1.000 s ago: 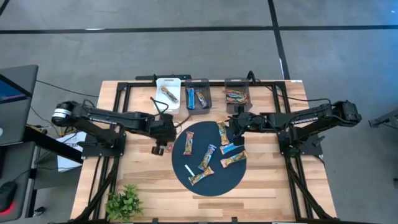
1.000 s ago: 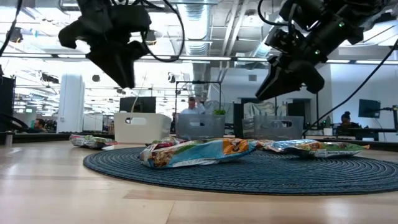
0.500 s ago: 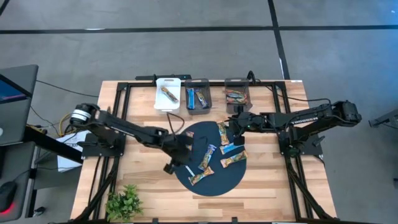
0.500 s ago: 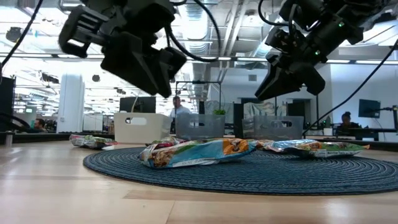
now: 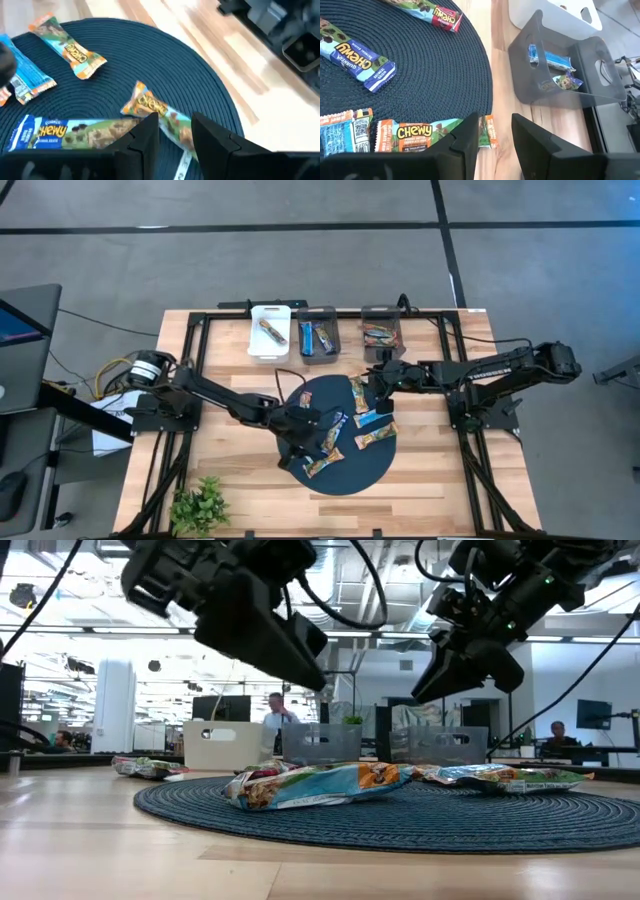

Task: Pick and place Granola Bars by type
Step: Put the orange granola bar into the white bin

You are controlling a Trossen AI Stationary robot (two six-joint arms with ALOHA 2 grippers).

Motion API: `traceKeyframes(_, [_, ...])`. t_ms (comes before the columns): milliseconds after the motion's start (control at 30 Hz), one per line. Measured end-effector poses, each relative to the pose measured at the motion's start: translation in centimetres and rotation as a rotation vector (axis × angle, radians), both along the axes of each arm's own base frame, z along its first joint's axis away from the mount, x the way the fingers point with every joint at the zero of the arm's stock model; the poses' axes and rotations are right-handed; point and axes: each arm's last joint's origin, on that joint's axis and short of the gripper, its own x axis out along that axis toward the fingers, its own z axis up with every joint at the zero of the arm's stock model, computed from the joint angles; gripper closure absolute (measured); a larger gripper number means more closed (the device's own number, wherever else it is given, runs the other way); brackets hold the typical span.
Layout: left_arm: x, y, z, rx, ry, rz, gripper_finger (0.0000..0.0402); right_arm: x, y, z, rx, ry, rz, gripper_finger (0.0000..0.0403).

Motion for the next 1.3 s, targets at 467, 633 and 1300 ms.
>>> traceKeyframes(467, [0.4, -1.6, 0.3, -0.029, -0.003, 0.091, 0.0291, -0.3, 0.0, -0.3, 0.025, 0.040, -0.021, 0.0292])
traceKeyframes(633, [0.4, -2.5, -0.5, 0.001, -0.003, 0.137, 0.0291, -0.3, 0.0, -0.4, 0.025, 0.043, -0.021, 0.0292])
traceKeyframes(1300, [3.1, -4.6, -2.1, -0.103, 0.127, 0.404, 0.0291, -1.5, 0.4, -1.6, 0.114, 0.200, 0.033, 0.0292])
